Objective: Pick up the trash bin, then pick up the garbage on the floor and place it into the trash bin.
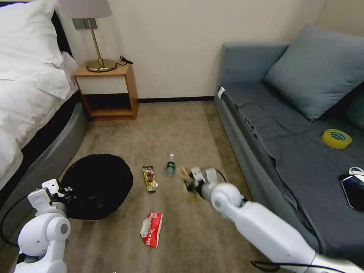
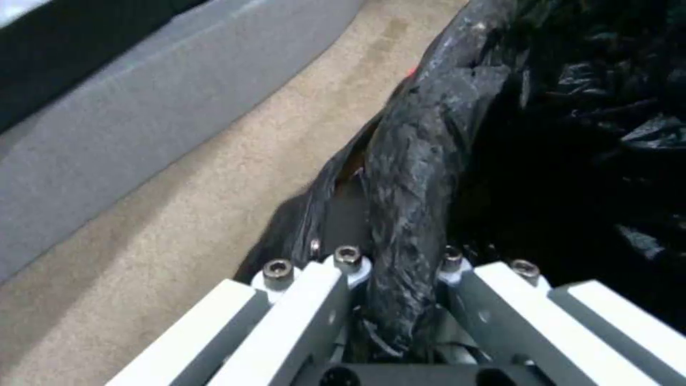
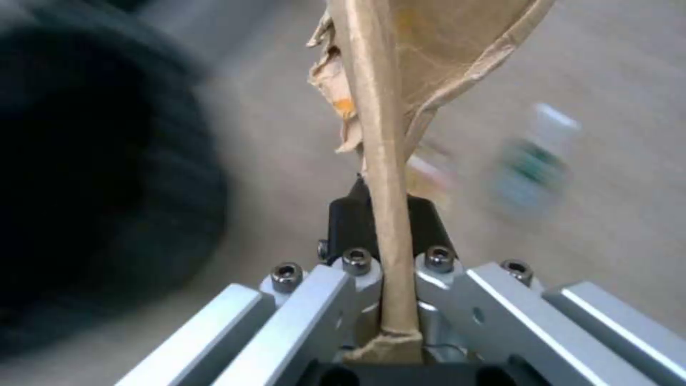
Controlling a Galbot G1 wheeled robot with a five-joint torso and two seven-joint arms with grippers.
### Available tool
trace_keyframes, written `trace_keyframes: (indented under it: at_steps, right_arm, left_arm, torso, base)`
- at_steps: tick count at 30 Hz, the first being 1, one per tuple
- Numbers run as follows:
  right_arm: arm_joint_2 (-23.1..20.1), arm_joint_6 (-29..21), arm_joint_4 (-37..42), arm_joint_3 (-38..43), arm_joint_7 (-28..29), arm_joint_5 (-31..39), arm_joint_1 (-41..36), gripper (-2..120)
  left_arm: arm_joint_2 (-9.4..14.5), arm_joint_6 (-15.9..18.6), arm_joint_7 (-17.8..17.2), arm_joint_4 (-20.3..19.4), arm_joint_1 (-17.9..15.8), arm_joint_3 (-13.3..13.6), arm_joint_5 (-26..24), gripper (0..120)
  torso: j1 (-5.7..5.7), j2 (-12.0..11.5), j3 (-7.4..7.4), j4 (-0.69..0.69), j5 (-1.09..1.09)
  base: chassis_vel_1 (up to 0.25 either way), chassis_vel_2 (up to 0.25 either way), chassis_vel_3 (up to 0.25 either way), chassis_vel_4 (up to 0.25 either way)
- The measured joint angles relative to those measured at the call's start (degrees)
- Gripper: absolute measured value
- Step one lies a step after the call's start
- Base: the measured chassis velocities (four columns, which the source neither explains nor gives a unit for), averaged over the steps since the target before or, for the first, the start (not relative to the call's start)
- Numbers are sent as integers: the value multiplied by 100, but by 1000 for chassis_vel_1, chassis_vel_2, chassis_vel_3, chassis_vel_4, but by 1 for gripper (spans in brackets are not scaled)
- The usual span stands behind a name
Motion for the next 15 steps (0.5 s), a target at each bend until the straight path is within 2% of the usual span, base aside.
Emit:
trace_keyframes:
  at_steps: [1,3,5,7,9,12,15]
  right_arm:
    - [314,121,109,-301,212,235,280,0]
    - [657,301,108,-775,397,442,591,0]
    - [769,371,60,-933,440,470,688,0]
    - [1124,572,-263,-1417,556,495,991,0]
    - [1216,611,-386,-1535,571,493,1071,0]
    - [1566,896,-1071,-2003,589,342,1369,0]
    - [1766,1034,-1390,-2200,596,280,1455,0]
  left_arm:
    - [-40,7,6,-19,10,29,19,3]
    - [-72,13,0,-41,36,53,53,2]
    - [-82,16,-1,-49,45,62,61,2]
    - [-120,22,2,-76,62,82,78,2]
    - [-130,25,0,-86,66,83,82,2]
    - [-161,33,0,-153,113,96,87,2]
    - [-190,36,1,-171,132,109,96,2]
  torso:
    - [0,0,-1,2,-1]
    - [0,0,0,3,-2]
    - [0,0,0,3,-2]
    - [0,0,0,3,-2]
    - [0,0,0,2,-2]
    - [0,0,0,0,-1]
    - [0,0,0,1,-2]
  base:
    - [0,0,0,0]
    - [0,0,0,0]
    - [0,0,0,0]
    - [0,0,0,0]
    - [0,0,0,0]
    - [0,0,0,0]
    - [0,0,0,0]
